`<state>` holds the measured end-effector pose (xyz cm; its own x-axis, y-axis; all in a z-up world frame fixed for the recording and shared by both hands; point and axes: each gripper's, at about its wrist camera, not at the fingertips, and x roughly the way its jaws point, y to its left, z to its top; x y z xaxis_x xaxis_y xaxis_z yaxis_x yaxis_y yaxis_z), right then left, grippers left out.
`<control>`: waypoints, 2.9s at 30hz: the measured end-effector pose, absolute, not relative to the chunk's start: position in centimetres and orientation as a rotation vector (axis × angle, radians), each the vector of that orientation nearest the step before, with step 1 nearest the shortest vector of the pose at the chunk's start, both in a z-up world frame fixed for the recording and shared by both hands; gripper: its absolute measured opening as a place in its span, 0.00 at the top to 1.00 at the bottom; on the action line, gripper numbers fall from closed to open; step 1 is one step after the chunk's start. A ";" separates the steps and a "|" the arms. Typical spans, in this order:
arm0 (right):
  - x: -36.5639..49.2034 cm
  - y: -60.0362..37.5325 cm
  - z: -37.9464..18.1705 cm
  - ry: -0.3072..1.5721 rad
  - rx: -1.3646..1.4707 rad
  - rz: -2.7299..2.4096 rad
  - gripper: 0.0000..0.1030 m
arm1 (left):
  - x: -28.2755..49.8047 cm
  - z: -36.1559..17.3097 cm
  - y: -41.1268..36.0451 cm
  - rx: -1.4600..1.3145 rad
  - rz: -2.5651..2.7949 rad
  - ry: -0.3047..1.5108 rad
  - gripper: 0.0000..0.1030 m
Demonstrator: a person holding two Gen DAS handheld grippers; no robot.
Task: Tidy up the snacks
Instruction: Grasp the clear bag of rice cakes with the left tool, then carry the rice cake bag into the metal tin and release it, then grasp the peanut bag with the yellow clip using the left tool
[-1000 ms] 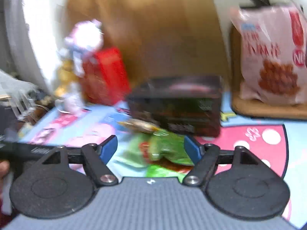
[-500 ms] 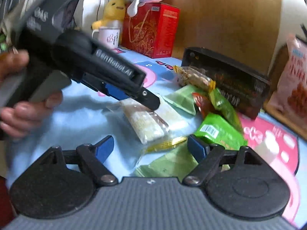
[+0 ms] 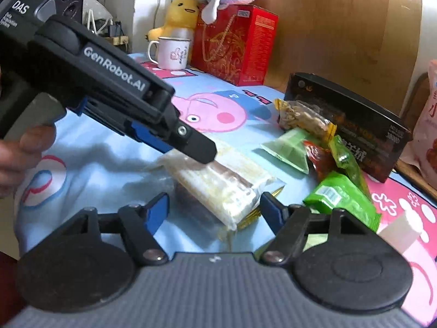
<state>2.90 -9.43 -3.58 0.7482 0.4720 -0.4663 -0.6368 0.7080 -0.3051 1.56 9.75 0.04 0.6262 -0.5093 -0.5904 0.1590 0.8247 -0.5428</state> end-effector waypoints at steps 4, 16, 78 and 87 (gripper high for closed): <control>3.1 -10.3 -3.4 0.406 -0.424 0.642 0.23 | 1.9 0.0 9.6 -0.460 -0.413 0.810 0.51; 2.2 -10.1 -0.7 0.301 -0.325 0.630 0.40 | 2.4 3.7 8.4 -0.398 -0.461 0.709 0.56; 9.2 -8.6 3.3 0.125 -0.531 0.512 0.81 | 10.5 2.8 11.5 -0.539 -0.459 0.655 0.84; 2.6 -10.3 -1.7 0.195 -0.703 0.683 0.79 | 1.0 0.5 11.7 -0.400 -0.479 0.714 0.76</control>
<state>2.56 -10.31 -1.70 0.7679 0.5120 -0.3848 -0.6380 0.5582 -0.5304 0.99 11.71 0.50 0.6572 -0.5424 -0.5233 0.2778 0.8197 -0.5008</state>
